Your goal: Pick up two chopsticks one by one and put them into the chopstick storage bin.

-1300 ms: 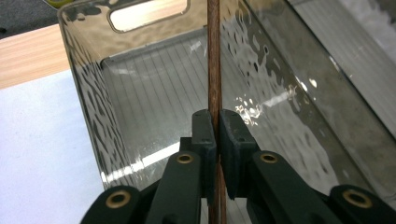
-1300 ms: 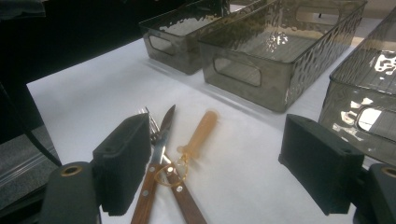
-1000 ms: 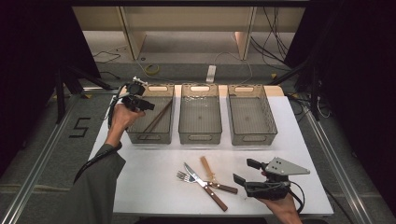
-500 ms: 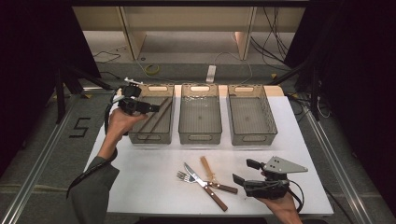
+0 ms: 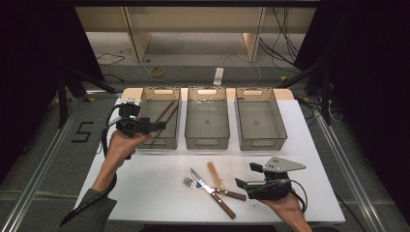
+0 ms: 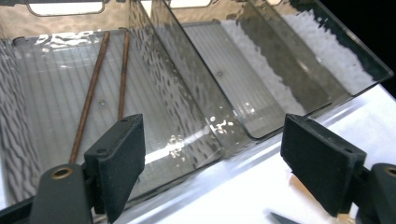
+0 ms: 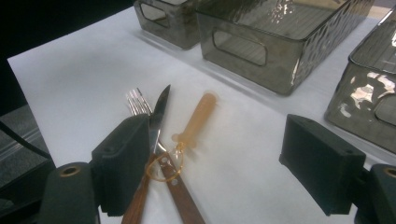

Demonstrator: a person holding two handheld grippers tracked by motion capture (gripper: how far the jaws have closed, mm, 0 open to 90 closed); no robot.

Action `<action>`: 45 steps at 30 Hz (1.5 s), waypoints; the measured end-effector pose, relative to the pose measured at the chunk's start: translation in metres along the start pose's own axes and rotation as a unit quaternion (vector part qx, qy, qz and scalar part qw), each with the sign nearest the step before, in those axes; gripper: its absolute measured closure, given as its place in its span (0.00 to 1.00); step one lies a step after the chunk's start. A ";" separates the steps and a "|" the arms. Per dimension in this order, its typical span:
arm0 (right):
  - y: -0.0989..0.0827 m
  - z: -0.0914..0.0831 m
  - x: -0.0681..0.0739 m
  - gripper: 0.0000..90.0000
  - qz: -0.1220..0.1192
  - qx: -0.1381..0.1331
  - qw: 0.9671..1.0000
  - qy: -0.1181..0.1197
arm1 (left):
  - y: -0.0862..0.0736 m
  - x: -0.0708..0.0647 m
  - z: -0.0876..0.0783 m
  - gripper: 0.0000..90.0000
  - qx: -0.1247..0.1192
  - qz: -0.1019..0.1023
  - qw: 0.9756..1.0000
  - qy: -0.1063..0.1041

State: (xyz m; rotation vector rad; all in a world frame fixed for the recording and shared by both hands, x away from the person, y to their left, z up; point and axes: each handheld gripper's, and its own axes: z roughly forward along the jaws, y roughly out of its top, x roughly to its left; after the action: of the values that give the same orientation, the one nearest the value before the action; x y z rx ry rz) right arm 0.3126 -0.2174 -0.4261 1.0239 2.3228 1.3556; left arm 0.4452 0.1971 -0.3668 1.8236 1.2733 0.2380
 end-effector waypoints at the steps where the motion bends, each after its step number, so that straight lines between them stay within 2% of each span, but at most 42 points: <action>1: 0.001 0.001 0.000 0.27 0.000 0.004 1.000 -0.002 | -0.003 -0.002 -0.001 0.24 -0.003 0.004 1.000 0.001; 5: 0.008 0.007 0.000 0.27 -0.007 0.015 1.000 -0.003 | -0.015 -0.010 -0.003 0.24 -0.016 0.000 1.000 -0.022; 7: 0.012 0.009 0.000 0.28 -0.007 0.017 1.000 -0.005 | -0.025 -0.017 -0.003 0.24 -0.021 0.016 0.999 -0.019; 9: 0.014 0.012 -0.001 0.29 -0.007 0.022 1.000 -0.005 | -0.035 -0.020 -0.002 0.23 -0.026 0.027 0.999 -0.027; 12: 0.017 0.020 -0.001 0.29 -0.005 0.043 0.999 -0.006 | -0.043 -0.025 -0.003 0.23 -0.032 0.024 0.998 -0.042; 15: 0.021 0.027 0.000 0.30 -0.009 0.060 0.998 -0.010 | -0.049 -0.031 -0.006 0.23 -0.040 0.041 0.998 -0.038; 22: 0.027 0.047 0.002 0.31 -0.010 0.095 0.995 -0.005 | -0.064 -0.041 -0.008 0.23 -0.039 0.069 0.997 -0.024; 24: 0.027 0.052 0.003 0.33 -0.008 0.096 0.995 -0.008 | -0.069 -0.043 -0.009 0.23 -0.047 0.068 0.996 -0.033; 29: 0.030 0.061 0.005 0.34 -0.001 0.107 0.994 -0.003 | -0.079 -0.045 -0.014 0.23 -0.051 0.074 0.995 -0.041; 32: 0.030 0.067 0.006 0.34 -0.001 0.112 0.994 -0.002 | -0.084 -0.044 -0.016 0.23 -0.054 0.084 0.994 -0.036; 35: 0.030 0.072 0.006 0.33 0.002 0.120 0.993 0.001 | -0.089 -0.043 -0.018 0.22 -0.068 0.079 0.994 -0.040; 39: 0.030 0.082 0.006 0.34 0.003 0.132 0.991 0.009 | -0.095 -0.044 -0.019 0.20 -0.067 0.092 0.993 -0.043; 45: 0.029 0.093 0.010 0.35 -0.002 0.150 0.989 0.013 | -0.098 -0.043 -0.025 0.18 -0.079 0.091 0.992 -0.049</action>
State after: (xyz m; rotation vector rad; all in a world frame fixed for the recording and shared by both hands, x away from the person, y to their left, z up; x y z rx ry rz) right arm 0.3686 -0.1407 -0.4503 1.0883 2.6013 1.0427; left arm 0.3458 0.1840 -0.4115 1.7930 0.9930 0.3352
